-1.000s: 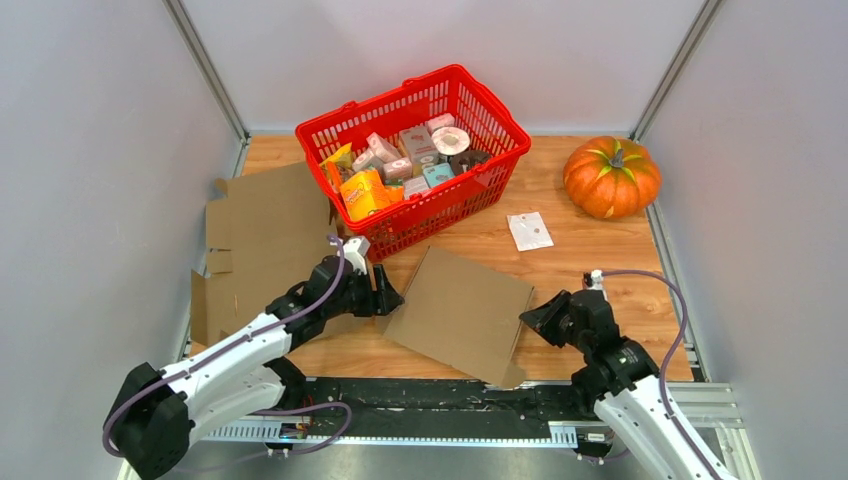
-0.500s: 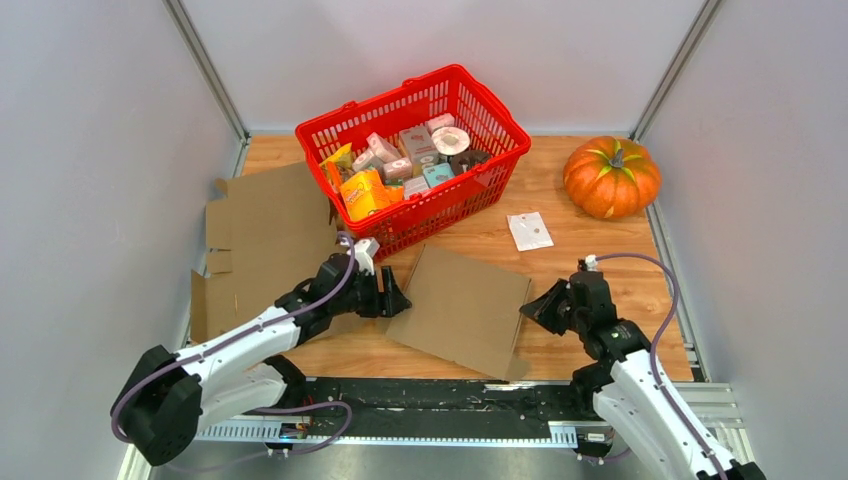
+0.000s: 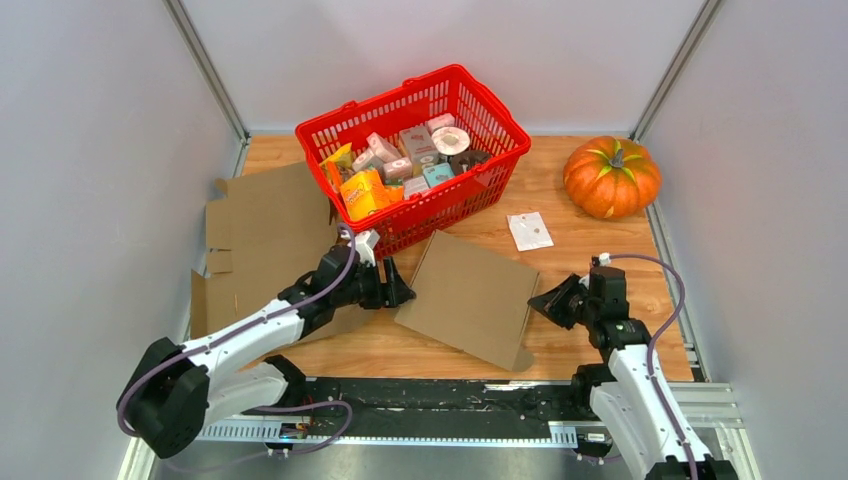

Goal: Fold the paper box

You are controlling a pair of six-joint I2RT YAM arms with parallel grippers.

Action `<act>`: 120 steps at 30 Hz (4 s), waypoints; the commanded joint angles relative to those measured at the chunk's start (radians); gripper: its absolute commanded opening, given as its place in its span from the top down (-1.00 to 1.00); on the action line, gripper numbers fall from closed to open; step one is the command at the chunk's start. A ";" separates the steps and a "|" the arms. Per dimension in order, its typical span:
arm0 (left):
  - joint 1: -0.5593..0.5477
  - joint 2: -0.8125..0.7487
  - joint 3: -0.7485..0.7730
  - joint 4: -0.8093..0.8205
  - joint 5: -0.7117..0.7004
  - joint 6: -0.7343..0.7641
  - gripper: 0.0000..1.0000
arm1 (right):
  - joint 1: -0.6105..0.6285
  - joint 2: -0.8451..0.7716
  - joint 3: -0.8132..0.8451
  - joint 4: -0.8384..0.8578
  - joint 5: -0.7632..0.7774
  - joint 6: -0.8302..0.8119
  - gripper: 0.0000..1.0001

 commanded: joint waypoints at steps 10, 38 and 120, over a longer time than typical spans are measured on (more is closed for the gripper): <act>0.008 0.182 0.023 0.285 0.094 -0.180 -0.56 | -0.082 0.083 -0.031 -0.047 -0.001 -0.084 1.00; -0.060 -0.052 -0.031 0.336 0.098 -0.293 -0.34 | -0.145 0.137 -0.091 0.100 -0.236 -0.039 1.00; -0.168 0.448 0.904 -0.245 0.393 0.157 -0.68 | -0.311 0.220 -0.111 0.174 -0.416 -0.124 1.00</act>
